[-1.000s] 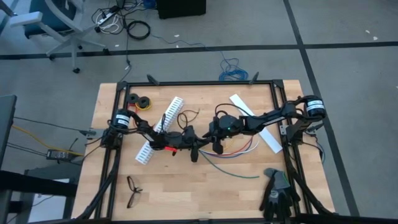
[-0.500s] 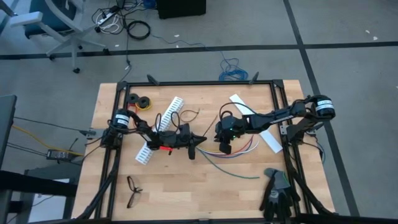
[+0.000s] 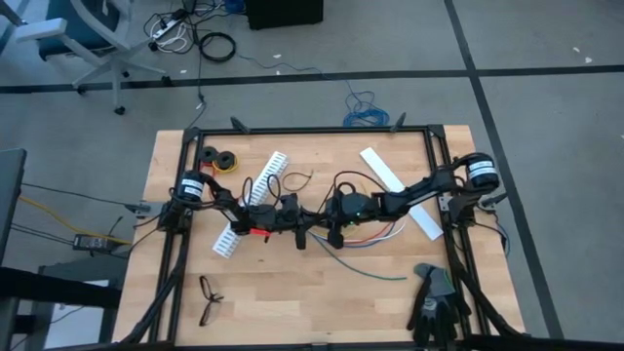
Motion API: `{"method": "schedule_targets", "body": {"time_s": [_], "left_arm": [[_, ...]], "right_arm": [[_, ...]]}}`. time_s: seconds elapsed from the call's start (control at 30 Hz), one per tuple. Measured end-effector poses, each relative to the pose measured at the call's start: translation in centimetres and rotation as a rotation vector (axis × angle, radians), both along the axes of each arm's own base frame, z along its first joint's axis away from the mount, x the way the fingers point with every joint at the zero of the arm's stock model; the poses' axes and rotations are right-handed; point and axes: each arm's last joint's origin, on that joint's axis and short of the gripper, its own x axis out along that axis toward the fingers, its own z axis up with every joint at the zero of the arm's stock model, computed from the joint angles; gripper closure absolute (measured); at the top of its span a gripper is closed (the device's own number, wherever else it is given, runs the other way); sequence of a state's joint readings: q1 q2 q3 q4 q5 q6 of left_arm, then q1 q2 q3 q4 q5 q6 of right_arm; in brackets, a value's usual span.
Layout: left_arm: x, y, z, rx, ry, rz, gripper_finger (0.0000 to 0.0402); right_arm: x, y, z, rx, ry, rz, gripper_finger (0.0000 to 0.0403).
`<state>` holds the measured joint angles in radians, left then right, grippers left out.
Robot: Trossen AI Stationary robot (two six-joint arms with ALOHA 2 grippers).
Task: Ziptie cables
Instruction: Wrap the cable wires with the black zip tie
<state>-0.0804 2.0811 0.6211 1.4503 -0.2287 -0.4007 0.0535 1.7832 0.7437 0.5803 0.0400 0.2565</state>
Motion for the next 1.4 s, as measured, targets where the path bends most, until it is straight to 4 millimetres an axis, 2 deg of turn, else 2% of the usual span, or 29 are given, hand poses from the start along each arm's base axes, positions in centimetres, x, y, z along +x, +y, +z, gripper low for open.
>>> {"method": "schedule_targets", "body": {"time_s": [0.37, 0.53, 0.73, 0.87, 0.97, 1.17, 1.27, 1.4], "left_arm": [[0.0, 0.0, 0.1, 0.0, -0.012, -0.006, 0.0372], [-0.2, 0.0, 0.2, 0.018, -0.027, -0.01, 0.0373], [-0.2, 0.0, 0.3, 0.109, -0.019, -0.005, 0.0373], [-1.5, 0.4, 0.1, 0.103, -0.042, 0.007, 0.037], [-2.9, 1.0, -0.2, 0.103, 0.005, 0.044, 0.0369], [-5.1, 1.6, 2.6, 0.156, -0.053, 0.048, 0.0369], [-5.7, 1.5, 3.1, 0.215, 0.007, 0.022, 0.037], [-5.4, 1.1, 2.6, 0.243, 0.222, -0.048, 0.037]], "right_arm": [[1.4, 0.2, -2.4, 0.046, -0.15, 0.05, 0.0332], [1.4, 0.2, -2.6, 0.026, -0.142, 0.06, 0.0386], [1.3, 0.2, -2.8, 0.02, -0.114, 0.042, 0.0398], [0.8, 0.7, -3.2, 0.018, -0.092, 0.042, 0.04], [0.4, 1.1, -3.6, 0.012, -0.076, 0.044, 0.04], [-0.2, 1.3, -4.1, 0.014, -0.057, 0.032, 0.04], [-0.3, 1.3, -4.0, 0.018, -0.074, 0.033, 0.0401], [-0.3, 1.3, -4.0, 0.025, -0.082, 0.046, 0.0402]]}}
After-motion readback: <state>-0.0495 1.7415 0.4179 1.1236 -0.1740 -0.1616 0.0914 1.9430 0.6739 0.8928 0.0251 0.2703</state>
